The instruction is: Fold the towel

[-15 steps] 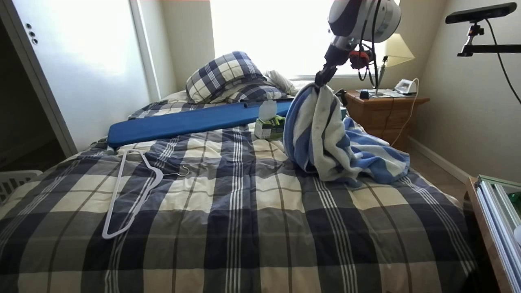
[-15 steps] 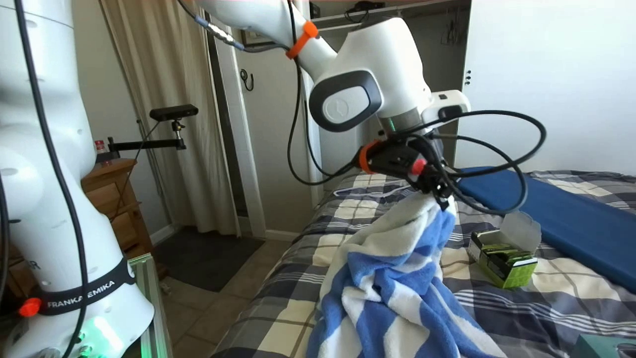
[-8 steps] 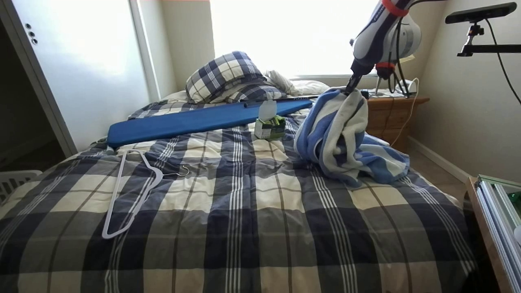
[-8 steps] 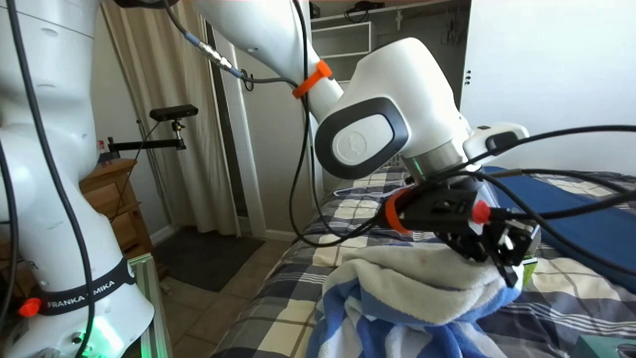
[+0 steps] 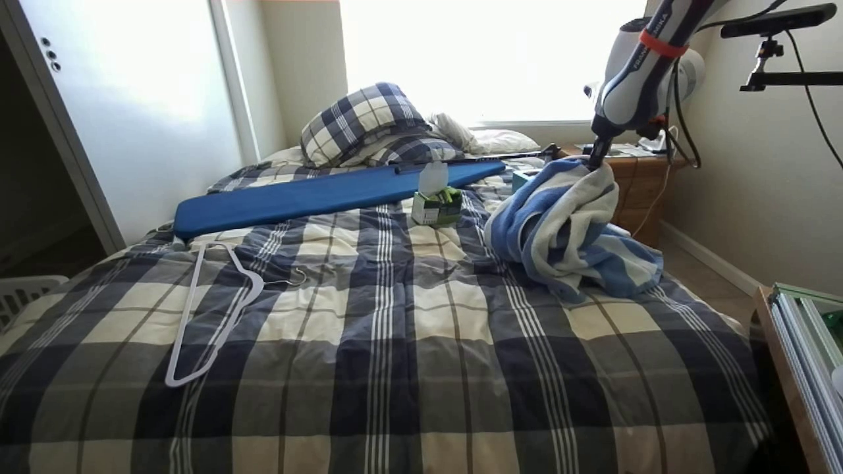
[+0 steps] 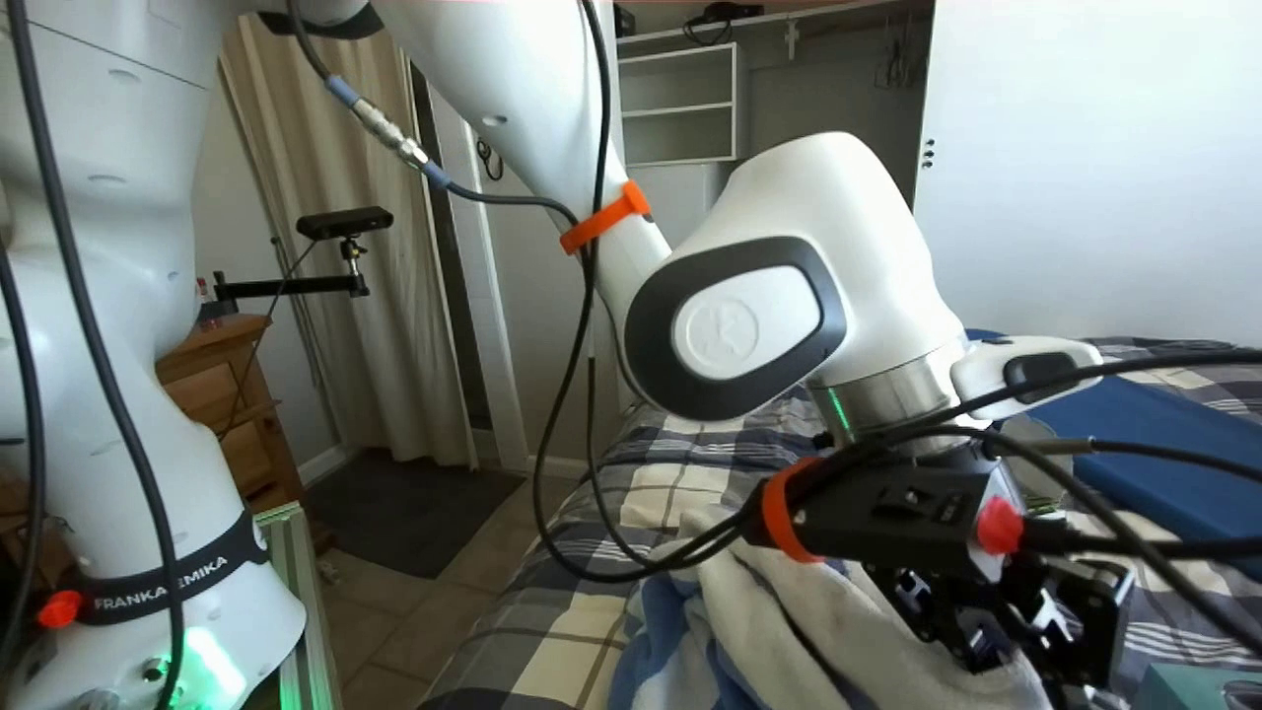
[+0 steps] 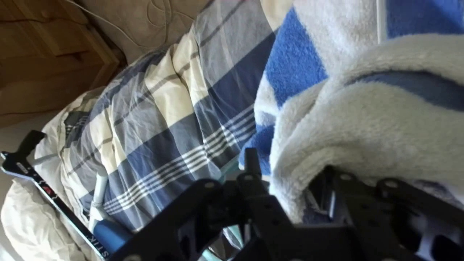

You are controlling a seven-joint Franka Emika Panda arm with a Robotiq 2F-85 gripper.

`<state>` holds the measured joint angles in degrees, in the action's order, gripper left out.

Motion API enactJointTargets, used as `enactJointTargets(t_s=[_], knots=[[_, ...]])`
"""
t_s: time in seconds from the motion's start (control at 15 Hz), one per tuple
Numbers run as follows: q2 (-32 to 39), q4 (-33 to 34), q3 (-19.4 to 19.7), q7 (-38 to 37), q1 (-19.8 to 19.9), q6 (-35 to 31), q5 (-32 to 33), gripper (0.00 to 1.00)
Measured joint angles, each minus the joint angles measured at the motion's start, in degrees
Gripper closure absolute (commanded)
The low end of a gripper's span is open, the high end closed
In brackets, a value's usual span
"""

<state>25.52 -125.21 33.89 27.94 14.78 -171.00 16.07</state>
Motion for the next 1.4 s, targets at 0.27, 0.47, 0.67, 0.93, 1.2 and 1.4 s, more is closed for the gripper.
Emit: enactJointTargets(t_s=[0.27,0.47,0.67,0.93,1.2,1.4], knots=[[-1.96,4.65,10.31,-8.04,-11.17,15.28,10.77,0.02],[-6.17,5.9,10.61,-5.54,-17.05,29.3,7.0,0.0],[-10.36,6.03,9.68,-4.22,-23.25,43.28,1.61,0.0],[-15.47,9.32,4.28,-7.05,-27.95,61.02,-7.31,0.0],[-20.94,12.97,-11.88,-15.0,-20.88,68.6,-16.55,0.0],[-22.72,13.31,-18.92,-21.15,-18.39,67.87,-22.96,0.0]])
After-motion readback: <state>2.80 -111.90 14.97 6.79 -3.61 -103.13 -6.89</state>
